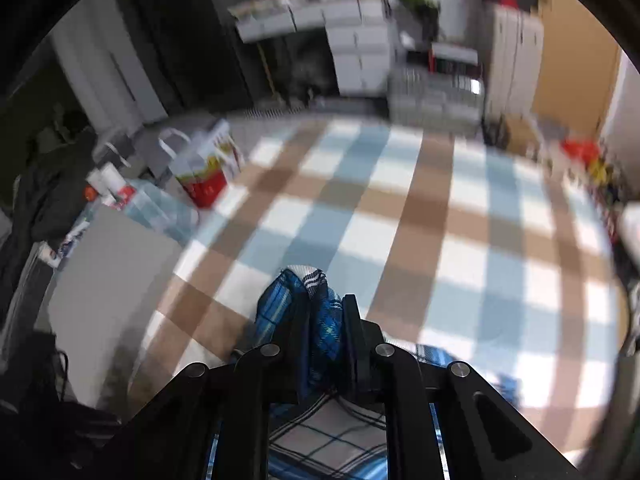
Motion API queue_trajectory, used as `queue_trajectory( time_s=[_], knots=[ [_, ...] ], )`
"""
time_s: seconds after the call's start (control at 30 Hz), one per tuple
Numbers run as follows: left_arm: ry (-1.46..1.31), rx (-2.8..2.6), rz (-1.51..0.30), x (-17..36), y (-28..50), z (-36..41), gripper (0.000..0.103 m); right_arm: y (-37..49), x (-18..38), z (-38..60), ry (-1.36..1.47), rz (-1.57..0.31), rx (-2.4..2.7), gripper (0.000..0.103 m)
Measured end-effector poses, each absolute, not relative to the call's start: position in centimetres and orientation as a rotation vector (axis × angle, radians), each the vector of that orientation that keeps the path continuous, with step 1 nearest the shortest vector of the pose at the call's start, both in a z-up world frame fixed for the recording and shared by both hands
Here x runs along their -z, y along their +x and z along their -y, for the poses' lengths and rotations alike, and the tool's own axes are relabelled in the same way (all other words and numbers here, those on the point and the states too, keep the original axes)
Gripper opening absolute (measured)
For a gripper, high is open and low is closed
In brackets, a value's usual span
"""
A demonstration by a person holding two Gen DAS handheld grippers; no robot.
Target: Fold large clothes
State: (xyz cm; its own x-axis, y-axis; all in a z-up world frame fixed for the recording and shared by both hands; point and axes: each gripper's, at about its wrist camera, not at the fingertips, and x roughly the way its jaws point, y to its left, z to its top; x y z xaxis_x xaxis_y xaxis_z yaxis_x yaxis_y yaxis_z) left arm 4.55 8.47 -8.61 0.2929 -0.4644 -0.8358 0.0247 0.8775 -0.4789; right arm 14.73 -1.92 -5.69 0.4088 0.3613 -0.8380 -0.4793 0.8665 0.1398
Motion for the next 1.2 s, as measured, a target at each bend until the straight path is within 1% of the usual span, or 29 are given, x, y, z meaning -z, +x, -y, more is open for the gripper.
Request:
queue_trajectory(
  time_s=[0.03, 0.1, 0.13, 0.17, 0.2, 0.27, 0.3, 0.33, 0.37, 0.4, 0.43, 0.47, 0.5, 0.53, 0.57, 0.6, 0.73, 0.8, 0.83, 0.9, 1.0, 1.03, 1.1, 1.13, 1.17, 1.2],
  knots=[
    [-0.412, 0.308, -1.273, 9.8, 4.8, -8.7, 0.011, 15.4, 7.4, 1.2, -0.125, -1.064, -0.547, 0.018],
    [-0.43, 0.31, -1.292, 10.4, 5.1, -8.9, 0.012, 16.4, 9.7, 0.6, -0.1, -1.119, -0.557, 0.022],
    [-0.443, 0.313, -1.293, 10.4, 5.1, -9.0, 0.016, 16.8, 10.3, 0.5, -0.082, -1.119, -0.557, 0.025],
    [-0.461, 0.304, -1.3, 10.4, 5.2, -9.2, 0.021, 17.0, 10.5, 0.7, -0.063, -1.119, -0.56, 0.032],
    [-0.487, 0.296, -1.315, 10.3, 5.2, -9.5, 0.023, 17.1, 10.4, 1.0, -0.032, -1.123, -0.575, 0.039],
    [-0.503, 0.281, -1.324, 10.0, 5.3, -10.0, 0.025, 16.7, 9.3, 2.4, 0.038, -1.109, -0.612, 0.046],
    [-0.499, 0.269, -1.293, 9.2, 5.1, -10.3, 0.028, 16.2, 8.4, 3.3, 0.054, -1.082, -0.606, 0.053],
    [-0.468, 0.235, -1.221, 7.7, 4.4, -10.8, 0.037, 15.2, 7.1, 4.6, 0.071, -1.032, -0.597, 0.058],
    [-0.427, 0.194, -1.153, 6.4, 3.7, -11.2, 0.051, 14.3, 6.1, 5.6, 0.079, -0.992, -0.596, 0.068],
    [-0.394, 0.158, -1.087, 5.0, 3.1, -11.6, 0.059, 13.0, 5.0, 6.9, 0.084, -0.95, -0.597, 0.076],
    [-0.381, 0.13, -1.039, 4.0, 2.7, -11.9, 0.069, 11.4, 4.0, 8.5, 0.094, -0.909, -0.601, 0.077],
    [-0.38, 0.096, -0.99, 3.0, 2.3, -12.3, 0.07, 10.1, 3.5, 9.6, 0.104, -0.889, -0.602, 0.077],
    [-0.388, 0.085, -0.94, 1.9, 2.0, -12.6, 0.07, 8.9, 3.2, 10.8, 0.119, -0.875, -0.597, 0.08],
    [-0.403, 0.107, -0.893, 0.7, 2.0, -12.5, 0.072, 7.3, 3.2, 12.3, 0.151, -0.864, -0.577, 0.083],
    [-0.415, 0.143, -0.871, -0.1, 2.4, -12.1, 0.081, 5.9, 3.6, 13.3, 0.184, -0.865, -0.565, 0.09],
    [-0.421, 0.207, -0.866, -0.8, 3.1, -11.3, 0.085, 4.8, 4.1, 14.2, 0.22, -0.867, -0.569, 0.092],
    [-0.354, 0.497, -0.996, -1.4, 9.8, -4.7, 0.086, 1.0, 8.3, 17.2, 0.494, -0.899, -0.638, 0.092],
    [-0.36, 0.592, -1.112, -0.2, 13.0, -2.3, 0.086, 0.4, 10.5, 18.6, 0.627, -0.902, -0.654, 0.092],
    [-0.375, 0.593, -1.194, 1.1, 15.6, -0.8, 0.086, 0.5, 12.3, 19.3, 0.693, -0.935, -0.651, 0.092],
    [-0.392, 0.581, -1.27, 3.1, 18.5, 0.6, 0.086, 1.3, 14.3, 20.1, 0.772, -1.024, -0.624, 0.091],
    [-0.375, 0.486, -1.373, 6.0, 19.9, 1.2, 0.085, 2.0, 14.4, 19.9, 0.65, -1.041, -0.586, 0.09],
    [-0.393, 0.472, -1.402, 7.2, 20.2, 1.1, 0.083, 2.2, 14.3, 19.6, 0.625, -1.047, -0.588, 0.09],
    [-0.39, 0.465, -1.399, 7.8, 20.0, 0.7, 0.081, 2.4, 14.2, 19.1, 0.613, -1.05, -0.596, 0.09],
    [-0.372, 0.465, -1.39, 7.8, 19.8, 0.5, 0.076, 2.5, 14.2, 19.0, 0.608, -1.057, -0.603, 0.09],
    [-0.359, 0.46, -1.39, 7.6, 19.7, 0.7, 0.067, 2.8, 14.3, 18.9, 0.603, -1.067, -0.612, 0.09],
    [-0.329, 0.445, -1.391, 7.5, 19.5, 0.6, 0.06, 2.8, 14.2, 19.0, 0.604, -1.071, -0.616, 0.09]
  ],
)
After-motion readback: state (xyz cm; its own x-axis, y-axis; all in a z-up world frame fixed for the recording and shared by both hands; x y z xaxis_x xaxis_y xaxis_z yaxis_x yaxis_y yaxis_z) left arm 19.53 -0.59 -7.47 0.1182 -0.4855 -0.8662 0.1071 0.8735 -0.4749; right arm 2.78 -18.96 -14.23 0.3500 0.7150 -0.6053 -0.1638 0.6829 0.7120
